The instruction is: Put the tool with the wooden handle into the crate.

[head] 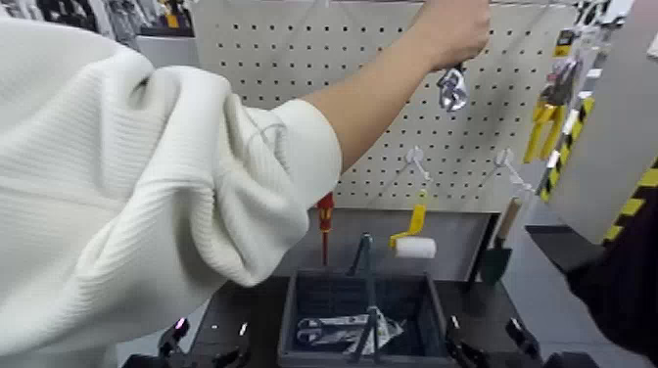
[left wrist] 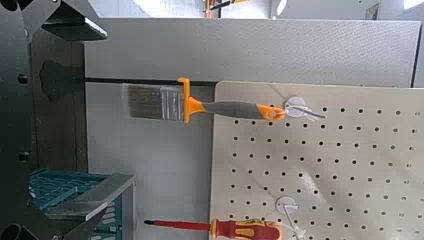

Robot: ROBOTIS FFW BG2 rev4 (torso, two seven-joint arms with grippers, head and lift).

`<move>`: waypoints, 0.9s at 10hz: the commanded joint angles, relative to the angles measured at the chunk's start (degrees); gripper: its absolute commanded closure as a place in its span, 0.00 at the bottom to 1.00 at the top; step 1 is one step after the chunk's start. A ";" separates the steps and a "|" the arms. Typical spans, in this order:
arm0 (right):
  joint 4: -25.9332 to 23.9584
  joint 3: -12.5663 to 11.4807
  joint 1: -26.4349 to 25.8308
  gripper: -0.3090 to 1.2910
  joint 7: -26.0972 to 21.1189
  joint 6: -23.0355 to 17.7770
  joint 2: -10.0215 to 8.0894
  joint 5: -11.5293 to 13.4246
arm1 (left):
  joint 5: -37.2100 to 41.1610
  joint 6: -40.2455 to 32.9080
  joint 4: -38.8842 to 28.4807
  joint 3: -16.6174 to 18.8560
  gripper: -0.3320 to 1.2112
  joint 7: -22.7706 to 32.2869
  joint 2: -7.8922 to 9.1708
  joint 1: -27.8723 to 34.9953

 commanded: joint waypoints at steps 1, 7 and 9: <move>-0.12 -0.15 0.09 0.29 0.01 0.00 -0.03 0.16 | 0.08 0.01 -0.01 0.04 0.29 0.00 0.00 0.00; -2.93 -5.07 0.17 0.28 5.10 3.60 0.23 1.74 | 0.00 0.19 -0.10 0.13 0.28 0.00 0.09 0.18; -4.78 -9.55 -0.97 0.28 10.55 7.74 0.23 3.41 | 0.08 0.19 -0.10 0.13 0.28 0.00 0.09 0.27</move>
